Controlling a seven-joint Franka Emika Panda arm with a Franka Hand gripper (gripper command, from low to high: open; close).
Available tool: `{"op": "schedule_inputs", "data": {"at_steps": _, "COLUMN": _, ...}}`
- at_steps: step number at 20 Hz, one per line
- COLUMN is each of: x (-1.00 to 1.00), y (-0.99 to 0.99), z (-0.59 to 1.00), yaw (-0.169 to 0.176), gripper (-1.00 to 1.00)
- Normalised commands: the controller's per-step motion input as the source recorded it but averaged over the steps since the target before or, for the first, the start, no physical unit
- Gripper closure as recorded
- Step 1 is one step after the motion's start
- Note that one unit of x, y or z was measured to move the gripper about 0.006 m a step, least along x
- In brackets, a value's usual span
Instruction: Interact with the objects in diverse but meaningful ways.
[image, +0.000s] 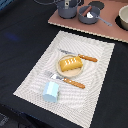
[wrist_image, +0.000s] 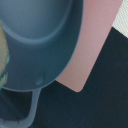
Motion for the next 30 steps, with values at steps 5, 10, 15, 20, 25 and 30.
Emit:
{"op": "schedule_inputs", "data": {"at_steps": 5, "x": 0.07, "y": 0.13, "z": -0.23, "yaw": -0.007, "gripper": -1.00}}
{"op": "schedule_inputs", "data": {"at_steps": 10, "x": 0.15, "y": 0.14, "z": -0.24, "yaw": -0.019, "gripper": -1.00}}
{"op": "schedule_inputs", "data": {"at_steps": 15, "x": 0.26, "y": 0.21, "z": -0.25, "yaw": -0.021, "gripper": -1.00}}
{"op": "schedule_inputs", "data": {"at_steps": 20, "x": 0.33, "y": 0.24, "z": -0.27, "yaw": -0.021, "gripper": -1.00}}
{"op": "schedule_inputs", "data": {"at_steps": 25, "x": 0.26, "y": 0.25, "z": -0.30, "yaw": -0.017, "gripper": -1.00}}
{"op": "schedule_inputs", "data": {"at_steps": 30, "x": 0.17, "y": 0.22, "z": -0.28, "yaw": -0.014, "gripper": -1.00}}
